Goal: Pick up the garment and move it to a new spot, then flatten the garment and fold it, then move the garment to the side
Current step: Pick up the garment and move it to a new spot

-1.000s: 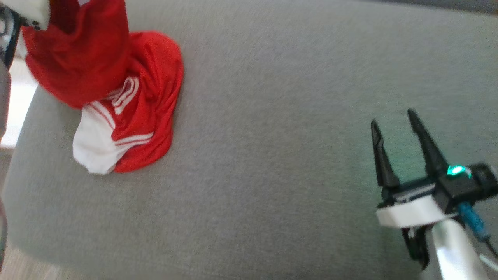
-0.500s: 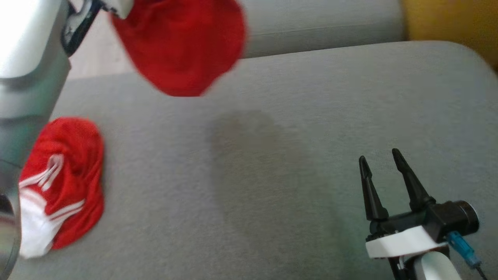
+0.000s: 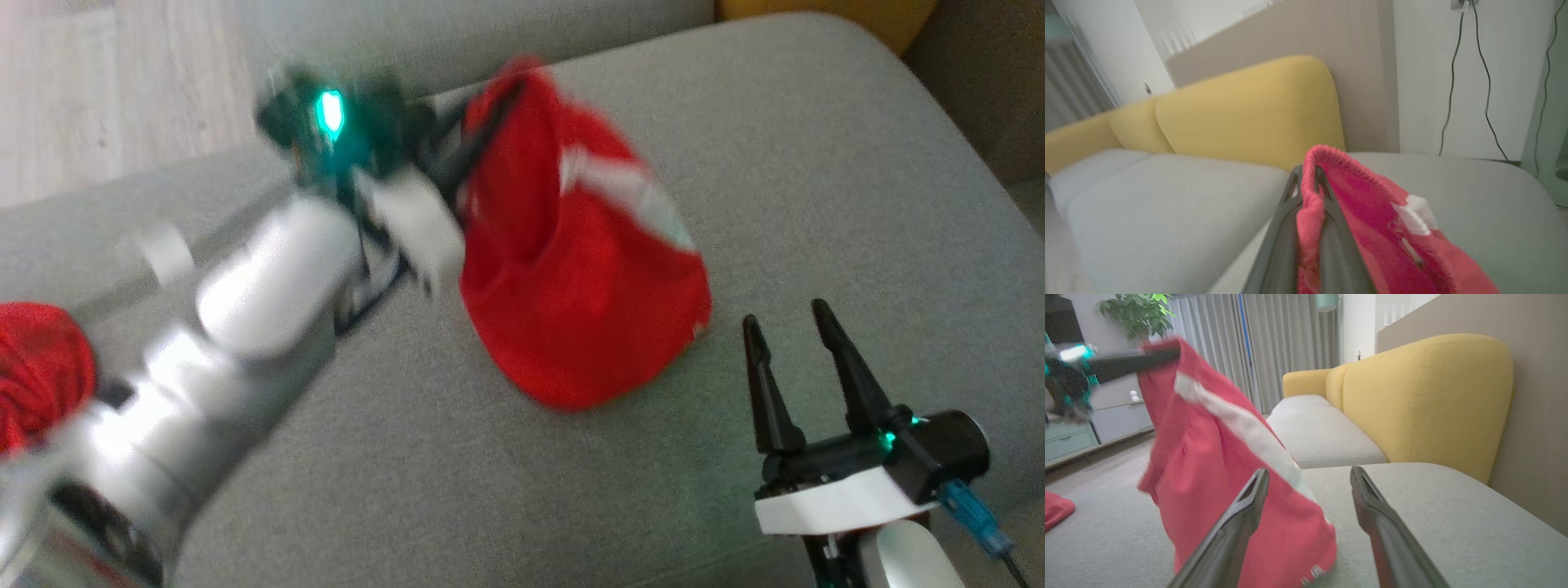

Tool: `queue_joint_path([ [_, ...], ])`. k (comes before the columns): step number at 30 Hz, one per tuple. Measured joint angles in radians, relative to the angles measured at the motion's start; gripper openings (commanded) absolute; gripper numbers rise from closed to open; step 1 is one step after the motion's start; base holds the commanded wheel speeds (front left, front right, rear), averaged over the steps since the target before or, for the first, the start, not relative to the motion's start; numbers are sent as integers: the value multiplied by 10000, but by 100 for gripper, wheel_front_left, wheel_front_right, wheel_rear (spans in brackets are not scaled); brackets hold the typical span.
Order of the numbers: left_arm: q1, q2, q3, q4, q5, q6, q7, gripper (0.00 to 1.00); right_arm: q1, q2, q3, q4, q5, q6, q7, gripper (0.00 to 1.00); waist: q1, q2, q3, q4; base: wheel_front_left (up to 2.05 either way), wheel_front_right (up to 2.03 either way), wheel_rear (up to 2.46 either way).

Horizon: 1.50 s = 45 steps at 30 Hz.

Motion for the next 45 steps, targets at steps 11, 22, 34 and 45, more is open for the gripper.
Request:
queue_joint_path([
  [11, 2541, -1043, 42, 1076, 412, 1645, -1312, 100, -347, 6, 105, 127, 69, 0, 0, 100, 0, 0, 837, 631, 0, 0, 0],
  [22, 6012, -1058, 2573, -846, 1356, 3037, -1325, 100, 619, 13, -420, 767, 59, 0, 0, 100, -4, 0, -398, 2150, 0, 0, 0],
  [34, 10394, -1007, 5860, -4301, 3089, 4008, -1327, 100, 1405, 23, -826, 702, 247, 0, 0, 100, -6, 0, -1803, 3309, 0, 0, 0],
  [45, 12623, -1467, 6974, -5292, 4560, 3331, -1327, 100, 2325, 38, -911, 633, 347, 0, 2, 100, -4, 0, -2138, 3271, 0, 0, 0],
])
